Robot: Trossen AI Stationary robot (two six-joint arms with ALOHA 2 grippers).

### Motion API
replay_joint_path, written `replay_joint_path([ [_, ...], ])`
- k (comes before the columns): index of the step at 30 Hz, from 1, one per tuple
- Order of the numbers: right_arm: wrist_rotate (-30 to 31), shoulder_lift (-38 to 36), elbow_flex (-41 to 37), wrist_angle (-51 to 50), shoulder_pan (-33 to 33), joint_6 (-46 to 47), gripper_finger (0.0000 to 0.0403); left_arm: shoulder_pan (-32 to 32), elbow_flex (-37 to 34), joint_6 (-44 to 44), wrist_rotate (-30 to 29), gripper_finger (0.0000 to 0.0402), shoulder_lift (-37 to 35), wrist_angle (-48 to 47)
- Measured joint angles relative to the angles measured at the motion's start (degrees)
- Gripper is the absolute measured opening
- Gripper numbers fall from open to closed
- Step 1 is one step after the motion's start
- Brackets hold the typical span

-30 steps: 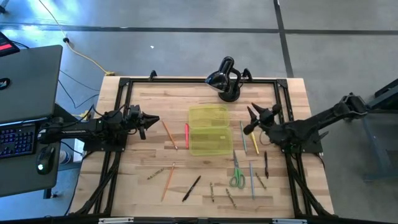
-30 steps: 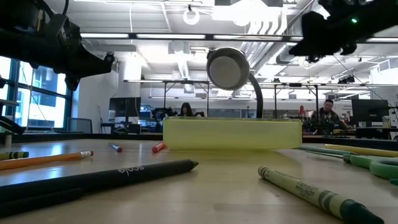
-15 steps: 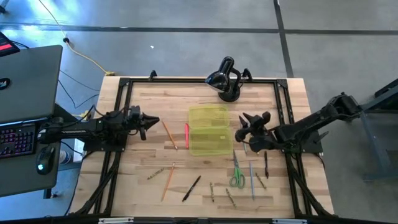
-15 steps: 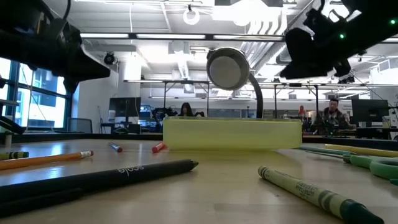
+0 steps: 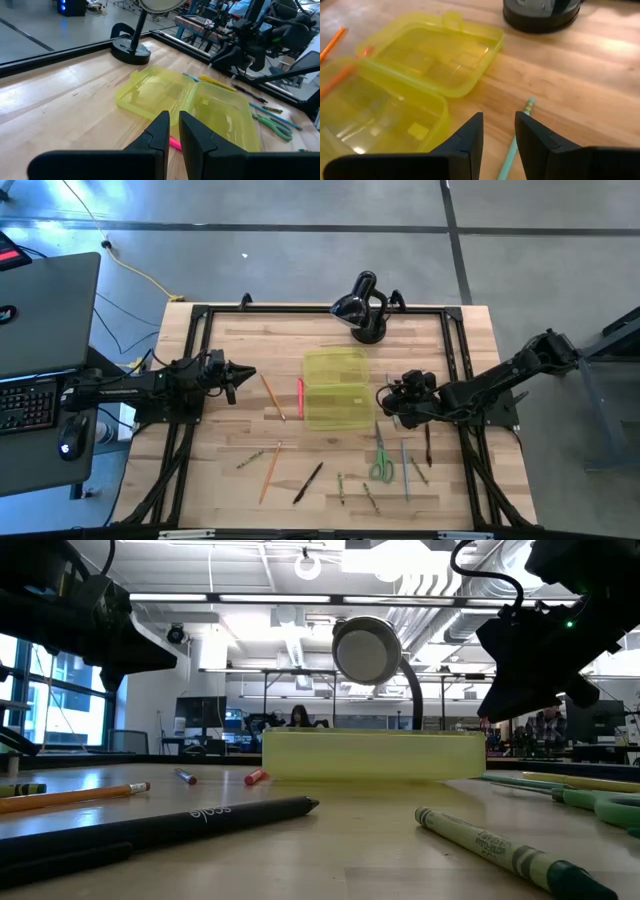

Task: Pick & place school supplies into a supply box
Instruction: Put the top orange pencil into the yellow school supply box

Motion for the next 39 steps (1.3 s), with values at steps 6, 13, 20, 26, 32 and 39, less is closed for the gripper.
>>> replay_joint_path([
  [6,2.41,0.0,0.0,-3.64,-0.81,-2.96,0.0092,0.0,0.0,0.01,-0.17,0.0074,0.0,0.13],
  [13,4.91,0.0,0.0,1.33,-5.03,-11.81,0.0092,0.0,-0.02,-6.74,-3.36,0.0074,-0.02,1.38],
  [20,4.9,0.0,-0.01,6.37,-8.85,-18.76,0.0092,0.0,-0.02,-12.13,-4.48,0.0074,0.94,0.52],
  [26,4.88,0.0,0.0,10.99,-10.85,-22.18,0.0092,0.0,0.0,-15.98,-2.49,0.0074,5.26,0.65],
  [32,3.66,-0.02,0.0,17.09,-12.18,-27.28,0.0092,0.0,-0.02,-3.59,6.08,0.0074,11.71,8.74],
  [39,2.29,-0.02,0.0,21.34,-13.11,-32.01,0.0092,0.0,2.29,5.92,19.02,0.0074,16.5,19.86],
])
